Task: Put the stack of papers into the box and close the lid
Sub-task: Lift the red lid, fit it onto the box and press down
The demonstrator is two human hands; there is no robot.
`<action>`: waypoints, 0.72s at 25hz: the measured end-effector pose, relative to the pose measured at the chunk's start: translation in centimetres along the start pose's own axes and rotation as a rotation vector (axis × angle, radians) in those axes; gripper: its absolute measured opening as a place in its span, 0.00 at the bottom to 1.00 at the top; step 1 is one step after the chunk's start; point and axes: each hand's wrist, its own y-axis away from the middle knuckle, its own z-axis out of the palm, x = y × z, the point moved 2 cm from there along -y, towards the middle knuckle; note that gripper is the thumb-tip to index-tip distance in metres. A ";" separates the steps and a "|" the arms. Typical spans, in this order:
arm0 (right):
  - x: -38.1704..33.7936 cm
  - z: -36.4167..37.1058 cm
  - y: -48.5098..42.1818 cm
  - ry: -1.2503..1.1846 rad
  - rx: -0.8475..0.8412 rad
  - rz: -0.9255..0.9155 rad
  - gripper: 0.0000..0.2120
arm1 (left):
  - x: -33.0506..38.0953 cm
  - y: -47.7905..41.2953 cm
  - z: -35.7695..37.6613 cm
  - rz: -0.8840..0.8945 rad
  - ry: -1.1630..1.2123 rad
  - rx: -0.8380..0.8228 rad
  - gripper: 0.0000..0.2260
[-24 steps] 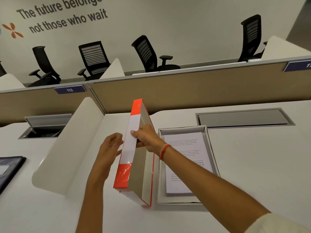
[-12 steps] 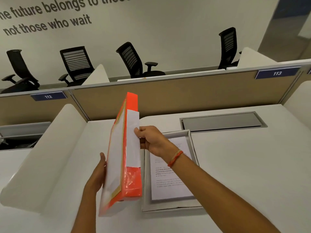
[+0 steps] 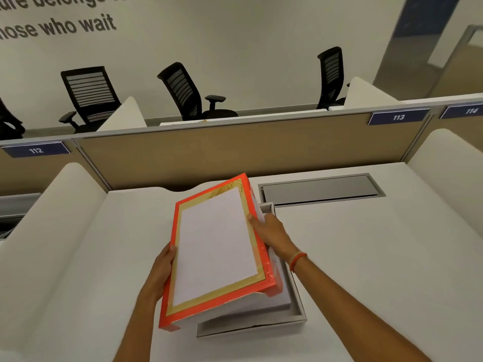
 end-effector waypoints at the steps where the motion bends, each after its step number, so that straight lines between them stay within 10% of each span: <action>1: 1.0 0.0 -0.3 0.075 0.066 -0.025 0.25 | -0.1 -0.3 0.8 0.024 -0.056 0.000 0.20; 18: 10.5 -2.3 -0.9 0.412 0.212 0.025 0.26 | -4.5 -3.1 6.6 0.155 -0.374 0.034 0.31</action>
